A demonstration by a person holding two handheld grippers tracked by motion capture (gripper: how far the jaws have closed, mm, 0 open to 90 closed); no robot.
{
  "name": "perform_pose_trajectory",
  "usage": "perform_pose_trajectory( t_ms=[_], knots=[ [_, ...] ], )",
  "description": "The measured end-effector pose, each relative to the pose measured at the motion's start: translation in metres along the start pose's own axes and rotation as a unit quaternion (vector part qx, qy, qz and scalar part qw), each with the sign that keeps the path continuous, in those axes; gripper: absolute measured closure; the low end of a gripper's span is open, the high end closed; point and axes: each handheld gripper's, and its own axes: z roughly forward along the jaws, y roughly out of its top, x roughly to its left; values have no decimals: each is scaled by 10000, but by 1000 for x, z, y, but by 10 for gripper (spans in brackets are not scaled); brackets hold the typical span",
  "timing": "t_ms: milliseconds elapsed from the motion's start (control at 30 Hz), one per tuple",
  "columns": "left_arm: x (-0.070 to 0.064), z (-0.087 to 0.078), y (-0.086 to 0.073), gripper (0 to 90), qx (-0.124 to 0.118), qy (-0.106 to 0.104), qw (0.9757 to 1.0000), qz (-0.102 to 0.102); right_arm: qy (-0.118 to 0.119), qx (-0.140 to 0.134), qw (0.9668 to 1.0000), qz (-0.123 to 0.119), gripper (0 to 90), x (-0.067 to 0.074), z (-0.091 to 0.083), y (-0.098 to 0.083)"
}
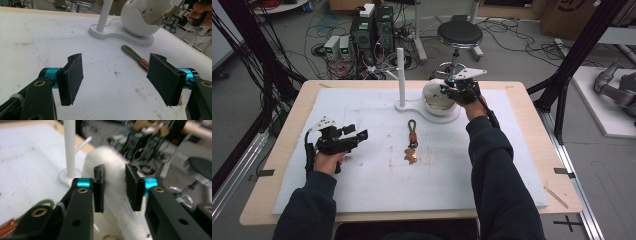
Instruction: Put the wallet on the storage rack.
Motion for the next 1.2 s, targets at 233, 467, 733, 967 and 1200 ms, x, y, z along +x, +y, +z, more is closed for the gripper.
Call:
perform_pose_trajectory(
  t_ms=[233,467,733,967,1200],
  knots=[
    [0,1,0,288,-5,10,10000,23,338,109,9981,500,509,-2,-15,-5],
    [-3,-2,2,238,-175,234,9993,238,90,144,9950,989,371,-9,-60,-22],
    [-5,-3,3,180,-185,369,9982,436,-347,-64,9952,918,251,9,-109,-64],
    [-8,-4,4,180,-176,363,9978,524,-356,130,9937,1058,215,24,-121,-109],
    [-10,-2,3,181,-105,363,9977,559,-434,184,9923,1143,215,28,-123,-119]
  ],
)
